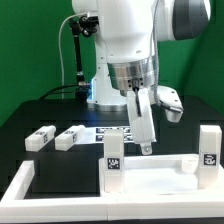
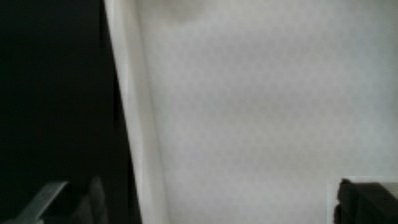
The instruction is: Assemble desk
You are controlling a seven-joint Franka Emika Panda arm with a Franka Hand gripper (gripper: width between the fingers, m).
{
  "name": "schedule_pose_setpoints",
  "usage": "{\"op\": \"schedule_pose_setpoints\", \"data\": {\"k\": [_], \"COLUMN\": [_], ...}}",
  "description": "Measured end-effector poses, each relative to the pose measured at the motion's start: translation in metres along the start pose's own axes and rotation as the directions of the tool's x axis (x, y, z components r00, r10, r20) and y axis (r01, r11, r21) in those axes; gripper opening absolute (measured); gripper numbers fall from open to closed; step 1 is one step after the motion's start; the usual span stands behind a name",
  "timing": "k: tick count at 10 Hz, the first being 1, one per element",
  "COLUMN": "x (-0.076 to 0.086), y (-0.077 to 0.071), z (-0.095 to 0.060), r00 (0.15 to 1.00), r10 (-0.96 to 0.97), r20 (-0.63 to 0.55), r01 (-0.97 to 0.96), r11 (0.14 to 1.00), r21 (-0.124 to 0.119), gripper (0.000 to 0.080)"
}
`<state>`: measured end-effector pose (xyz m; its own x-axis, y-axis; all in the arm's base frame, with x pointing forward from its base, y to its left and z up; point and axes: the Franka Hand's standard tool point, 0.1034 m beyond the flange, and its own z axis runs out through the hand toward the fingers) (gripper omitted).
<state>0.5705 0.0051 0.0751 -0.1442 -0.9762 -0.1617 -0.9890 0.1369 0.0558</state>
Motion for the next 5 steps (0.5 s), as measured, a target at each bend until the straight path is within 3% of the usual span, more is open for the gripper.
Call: {"op": "schedule_pose_setpoints", "data": {"k": [1,2,3,4,5], "x": [-0.001,0.000,0.006,0.006,0.004], "y": [-0.001,-0.005,0.003,0.015,0.023], "z": [0.000,0.003,0.015,0.028,0.042], "r00": [1.000,1.000,0.998,0.997,0.995], "r10": [0.001,-0.002,-0.004,-0.006,-0.018], "r20": [-0.003,-0.024,-0.055,-0.081,-0.098], "r01": [-0.001,0.004,0.013,0.021,0.036], "r11": [1.000,0.996,0.987,0.981,0.982], "r21": [0.011,0.084,0.157,0.192,0.186], "gripper": [0.0649,0.0649,0.0649,0.0649,0.0649]}}
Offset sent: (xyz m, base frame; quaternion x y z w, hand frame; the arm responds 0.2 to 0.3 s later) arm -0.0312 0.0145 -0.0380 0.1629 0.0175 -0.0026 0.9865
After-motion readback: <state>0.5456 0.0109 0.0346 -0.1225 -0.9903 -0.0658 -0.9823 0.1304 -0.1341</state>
